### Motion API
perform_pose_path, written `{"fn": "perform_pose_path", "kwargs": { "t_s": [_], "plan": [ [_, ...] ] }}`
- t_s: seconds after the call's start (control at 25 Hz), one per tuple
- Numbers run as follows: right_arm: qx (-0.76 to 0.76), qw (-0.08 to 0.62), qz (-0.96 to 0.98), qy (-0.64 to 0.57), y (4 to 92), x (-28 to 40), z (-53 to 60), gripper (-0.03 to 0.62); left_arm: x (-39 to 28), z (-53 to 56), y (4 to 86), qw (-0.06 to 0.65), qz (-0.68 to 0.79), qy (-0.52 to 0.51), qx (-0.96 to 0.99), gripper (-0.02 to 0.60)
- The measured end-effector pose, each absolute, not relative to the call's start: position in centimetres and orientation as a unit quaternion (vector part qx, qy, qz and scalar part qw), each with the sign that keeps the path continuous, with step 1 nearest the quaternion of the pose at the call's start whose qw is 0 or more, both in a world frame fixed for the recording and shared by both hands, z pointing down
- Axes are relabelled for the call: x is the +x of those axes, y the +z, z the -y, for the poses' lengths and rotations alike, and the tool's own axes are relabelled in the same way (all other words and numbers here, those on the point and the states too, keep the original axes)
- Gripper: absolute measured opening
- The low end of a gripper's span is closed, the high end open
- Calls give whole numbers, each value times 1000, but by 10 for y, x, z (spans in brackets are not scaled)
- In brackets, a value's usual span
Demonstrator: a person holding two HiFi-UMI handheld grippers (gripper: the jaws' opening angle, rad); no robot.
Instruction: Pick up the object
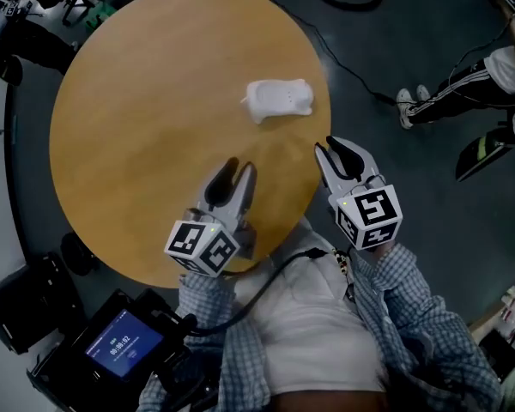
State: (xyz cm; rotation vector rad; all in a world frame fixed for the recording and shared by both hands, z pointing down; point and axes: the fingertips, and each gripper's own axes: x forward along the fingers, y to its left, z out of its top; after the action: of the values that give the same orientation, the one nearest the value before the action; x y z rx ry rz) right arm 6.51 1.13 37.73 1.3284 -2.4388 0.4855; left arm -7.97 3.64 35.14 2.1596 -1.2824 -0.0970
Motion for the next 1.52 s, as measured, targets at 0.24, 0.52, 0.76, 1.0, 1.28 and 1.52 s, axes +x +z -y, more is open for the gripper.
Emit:
{"fn": "perform_pose_path", "kwargs": {
  "t_s": [0.24, 0.52, 0.76, 1.0, 1.28, 1.52],
  "plan": [
    [454, 182, 850, 196, 408, 55, 38, 175, -77, 21, 381, 334, 504, -23, 796, 267],
    [464, 185, 828, 254, 458, 47, 86, 242, -81, 70, 431, 355, 531, 13, 769, 288],
    [473, 190, 804, 307, 472, 47, 84, 270, -67, 76, 436, 364, 535, 37, 761, 288],
    [472, 200, 797, 320, 476, 43, 76, 281, -58, 76, 441, 369, 543, 57, 752, 273],
    [476, 198, 802, 301, 474, 40, 78, 285, -61, 79, 438, 370, 559, 40, 741, 258],
    [479, 199, 803, 293, 471, 38, 84, 284, -63, 84, 437, 365, 563, 59, 739, 241]
  ]
}}
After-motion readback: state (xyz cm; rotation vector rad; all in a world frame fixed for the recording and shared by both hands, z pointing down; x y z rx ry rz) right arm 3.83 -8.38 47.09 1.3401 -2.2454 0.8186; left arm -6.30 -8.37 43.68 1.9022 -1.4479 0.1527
